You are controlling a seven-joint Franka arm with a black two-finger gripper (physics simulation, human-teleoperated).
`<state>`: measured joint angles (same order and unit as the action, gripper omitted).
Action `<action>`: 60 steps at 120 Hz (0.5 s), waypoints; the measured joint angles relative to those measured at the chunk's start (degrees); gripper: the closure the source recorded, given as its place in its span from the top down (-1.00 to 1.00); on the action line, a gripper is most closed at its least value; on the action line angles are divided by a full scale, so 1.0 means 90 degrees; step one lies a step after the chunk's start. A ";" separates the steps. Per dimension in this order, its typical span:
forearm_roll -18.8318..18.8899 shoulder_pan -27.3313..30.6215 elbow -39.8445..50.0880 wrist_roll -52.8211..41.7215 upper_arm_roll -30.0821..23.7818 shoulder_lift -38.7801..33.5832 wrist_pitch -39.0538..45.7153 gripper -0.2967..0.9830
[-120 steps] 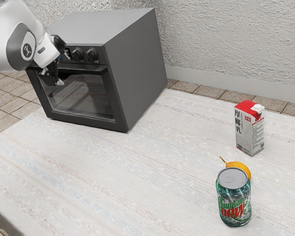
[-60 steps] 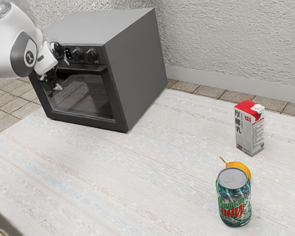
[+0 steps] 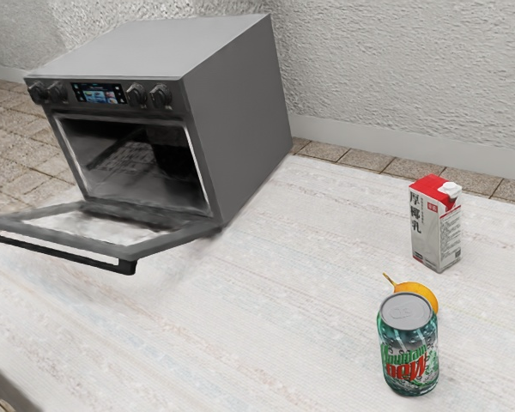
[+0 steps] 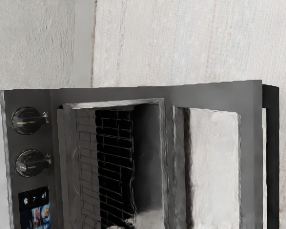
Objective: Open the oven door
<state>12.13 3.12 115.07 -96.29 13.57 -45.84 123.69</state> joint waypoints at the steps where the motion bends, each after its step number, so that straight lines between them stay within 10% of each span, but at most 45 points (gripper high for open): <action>1: 0.0003 -0.0001 -0.0344 0.0076 -0.0163 0.0090 -0.0110 0.45; 12: -0.0207 -0.0013 -0.3676 0.1461 -0.1298 0.2772 -0.1604 0.48; 26: -0.0638 -0.0016 -0.4336 0.3278 -0.1493 0.4726 -0.3065 0.51; 60: -0.1094 -0.0685 -0.4229 0.6274 -0.0705 0.5376 -0.4364 0.53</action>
<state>2.28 -3.05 77.01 -39.83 7.22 2.54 84.42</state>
